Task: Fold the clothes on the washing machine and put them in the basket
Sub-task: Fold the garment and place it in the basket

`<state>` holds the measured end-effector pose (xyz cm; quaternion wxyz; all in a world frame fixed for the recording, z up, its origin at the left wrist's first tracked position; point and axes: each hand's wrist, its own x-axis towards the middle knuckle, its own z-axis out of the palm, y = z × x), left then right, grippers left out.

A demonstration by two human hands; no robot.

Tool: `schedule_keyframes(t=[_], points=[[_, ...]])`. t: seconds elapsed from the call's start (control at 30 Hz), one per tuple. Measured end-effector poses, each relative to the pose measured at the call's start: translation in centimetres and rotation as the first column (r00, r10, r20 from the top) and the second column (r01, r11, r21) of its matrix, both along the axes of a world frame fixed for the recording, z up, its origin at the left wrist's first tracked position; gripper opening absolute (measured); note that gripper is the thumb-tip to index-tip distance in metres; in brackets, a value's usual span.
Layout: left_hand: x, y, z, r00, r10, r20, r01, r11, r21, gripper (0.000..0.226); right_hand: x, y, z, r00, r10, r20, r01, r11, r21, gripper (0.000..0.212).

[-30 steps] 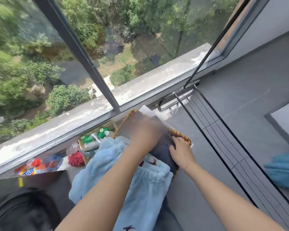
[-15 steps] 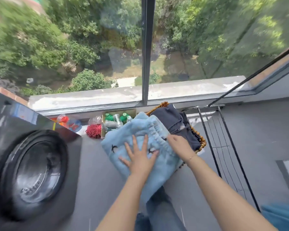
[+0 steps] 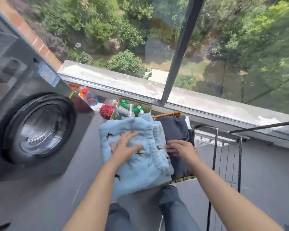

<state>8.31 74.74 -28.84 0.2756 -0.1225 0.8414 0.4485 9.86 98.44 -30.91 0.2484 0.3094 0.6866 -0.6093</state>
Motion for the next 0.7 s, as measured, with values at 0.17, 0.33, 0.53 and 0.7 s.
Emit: schedule_keyframes(t=[0.17, 0.33, 0.53, 0.7], points=[[3.1, 1.4, -0.4, 0.517, 0.762, -0.391, -0.837, 0.546, -0.042, 0.041, -2.1, 6.4, -2.5, 0.937, -0.339, -0.079, 0.348, 0.901, 0.26, 0.022], [4.4, -3.8, -5.2, 0.336, 0.938, -0.088, -0.931, 0.316, -0.18, 0.05, -3.3, 7.7, -6.8, 0.978, -0.133, 0.162, 0.102, 0.977, 0.189, 0.014], [3.7, -6.8, -9.1, 0.582, 0.748, 0.319, -0.771, 0.632, -0.077, 0.035, -4.4, 7.4, -9.7, 0.979, 0.02, 0.204, -0.09, 0.936, 0.34, 0.024], [2.6, -6.6, -12.0, 0.552, 0.794, 0.255, -0.786, 0.598, -0.159, 0.021, -5.3, 8.0, -11.0, 0.964, 0.01, 0.265, -0.098, 0.943, 0.32, 0.02]])
